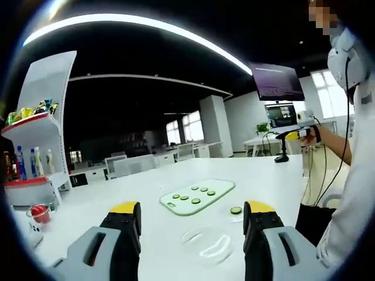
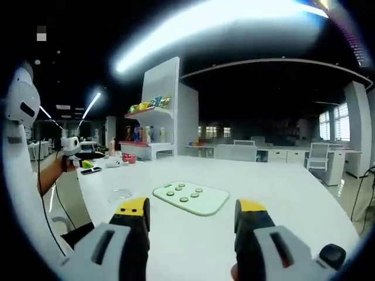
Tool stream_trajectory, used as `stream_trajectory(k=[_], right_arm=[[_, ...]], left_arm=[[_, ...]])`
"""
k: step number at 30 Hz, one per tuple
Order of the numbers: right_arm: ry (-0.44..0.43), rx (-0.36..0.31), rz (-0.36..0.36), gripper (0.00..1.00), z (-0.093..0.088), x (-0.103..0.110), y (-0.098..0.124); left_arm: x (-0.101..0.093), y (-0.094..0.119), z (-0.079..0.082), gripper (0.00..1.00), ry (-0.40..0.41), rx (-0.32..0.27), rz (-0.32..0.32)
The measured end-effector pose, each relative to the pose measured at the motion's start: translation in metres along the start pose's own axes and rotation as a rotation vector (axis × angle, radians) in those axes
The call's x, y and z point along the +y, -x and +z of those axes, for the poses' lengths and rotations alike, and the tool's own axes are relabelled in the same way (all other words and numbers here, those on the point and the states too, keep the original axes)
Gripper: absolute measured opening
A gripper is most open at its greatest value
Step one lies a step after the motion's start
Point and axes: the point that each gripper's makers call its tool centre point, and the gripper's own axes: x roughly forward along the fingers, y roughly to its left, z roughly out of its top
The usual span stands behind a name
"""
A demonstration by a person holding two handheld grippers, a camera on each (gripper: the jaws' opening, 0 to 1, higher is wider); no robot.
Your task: Open the petri dish lid, add cucumber slices into the petri dish, and close the lid
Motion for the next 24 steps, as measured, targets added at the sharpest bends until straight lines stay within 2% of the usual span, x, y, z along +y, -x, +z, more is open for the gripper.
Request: stream_trajectory(k=[8, 13, 18, 24], right_arm=[[0.024, 0.016, 0.074, 0.6, 0.006, 0.011, -0.02], [0.034, 0.023, 0.154, 0.62, 0.01, 0.027, -0.035], [0.036, 0.029, 0.209, 0.62, 0.008, 0.04, -0.048], [0.04, 0.043, 0.262, 0.62, 0.002, 0.053, -0.061]], left_arm=[[-0.004, -0.005, -0.001, 0.71, -0.018, 0.011, -0.059], [-0.006, -0.009, 0.0, 0.72, -0.022, 0.019, -0.09], [-0.012, -0.009, 0.002, 0.73, -0.018, 0.019, -0.135], [-0.023, -0.009, -0.003, 0.74, -0.01, 0.037, -0.194]])
